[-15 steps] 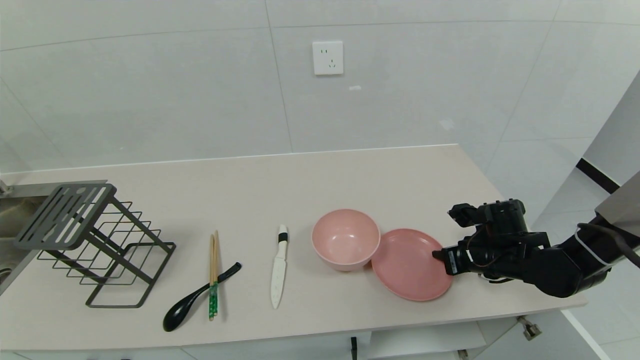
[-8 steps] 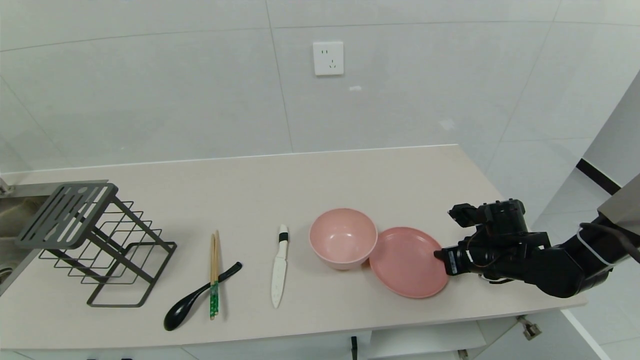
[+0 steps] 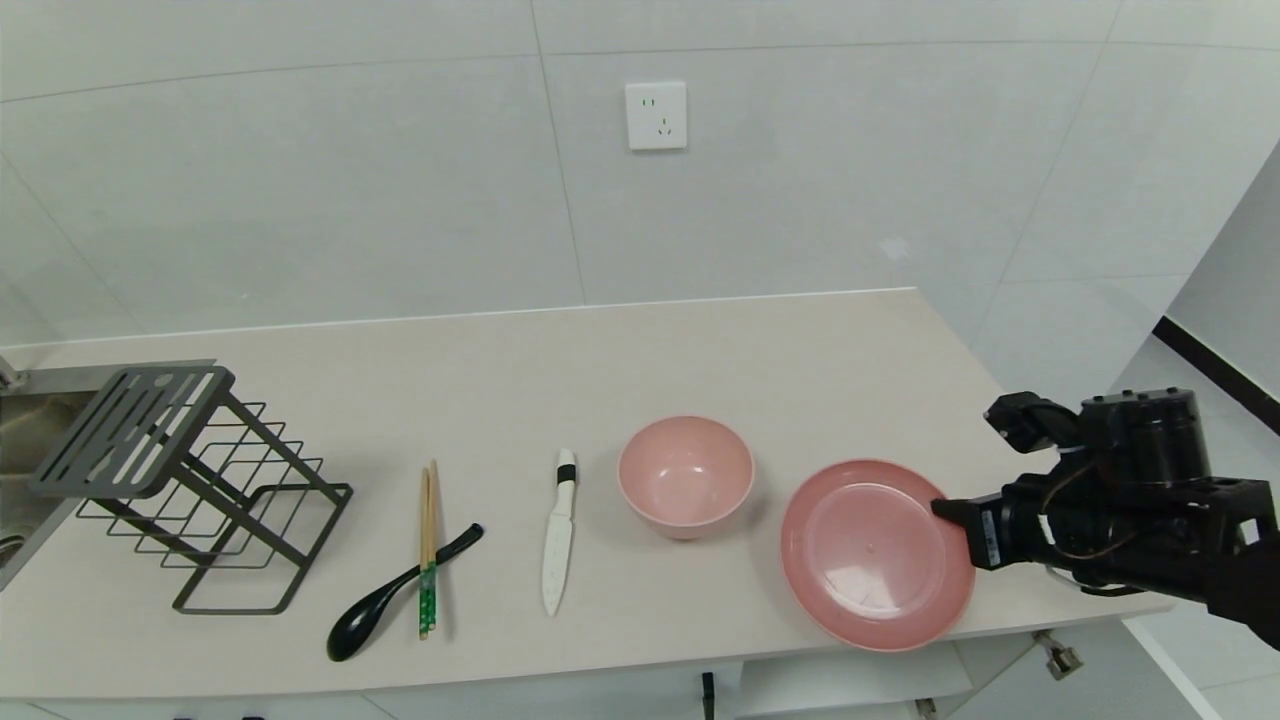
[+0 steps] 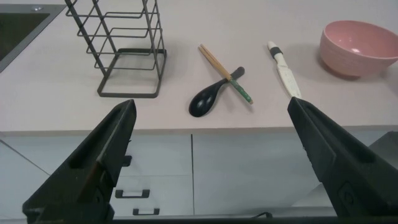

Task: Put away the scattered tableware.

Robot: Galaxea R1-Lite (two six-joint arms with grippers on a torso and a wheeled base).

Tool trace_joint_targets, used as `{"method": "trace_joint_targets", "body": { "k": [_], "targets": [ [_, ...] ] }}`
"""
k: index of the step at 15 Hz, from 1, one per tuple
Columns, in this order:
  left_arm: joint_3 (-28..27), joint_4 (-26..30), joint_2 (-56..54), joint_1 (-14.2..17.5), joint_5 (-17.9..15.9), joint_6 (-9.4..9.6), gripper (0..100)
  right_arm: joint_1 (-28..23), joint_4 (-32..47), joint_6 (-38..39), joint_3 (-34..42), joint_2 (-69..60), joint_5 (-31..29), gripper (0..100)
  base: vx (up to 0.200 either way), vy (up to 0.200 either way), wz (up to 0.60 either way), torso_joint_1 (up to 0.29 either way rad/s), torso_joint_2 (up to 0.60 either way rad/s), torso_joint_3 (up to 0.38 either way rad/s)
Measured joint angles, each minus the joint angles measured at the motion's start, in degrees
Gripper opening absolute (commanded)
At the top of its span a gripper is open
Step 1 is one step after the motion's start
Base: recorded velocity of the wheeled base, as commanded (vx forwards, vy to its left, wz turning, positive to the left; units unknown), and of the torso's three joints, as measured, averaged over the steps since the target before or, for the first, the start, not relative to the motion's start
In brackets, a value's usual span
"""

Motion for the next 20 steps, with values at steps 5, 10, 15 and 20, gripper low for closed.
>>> {"method": "trace_joint_targets", "body": {
  "k": [5,10,15,20],
  "targets": [
    [0.00,-7.23,0.00,0.00,-3.61,3.50,100,-0.11,-0.15,-1.46,4.29,-8.42,0.27,0,0.000,0.000,0.00,0.000,0.00,0.000],
    [-4.05,-11.93,2.79,-0.68,-12.52,3.25,100,-4.41,-0.34,-8.55,10.01,-17.83,3.46,0,0.000,0.000,0.00,0.000,0.00,0.000],
    [-16.73,-14.91,20.19,-3.54,-20.41,-0.23,100,-5.84,-14.13,-3.08,13.09,-19.81,6.45,0,0.000,0.000,0.00,0.000,0.00,0.000],
    [-19.21,-37.25,39.51,-13.21,-22.78,-0.62,100,-9.53,-28.44,1.16,16.86,-19.71,6.58,0,0.000,0.000,0.00,0.011,0.00,0.000]
  ]
}}
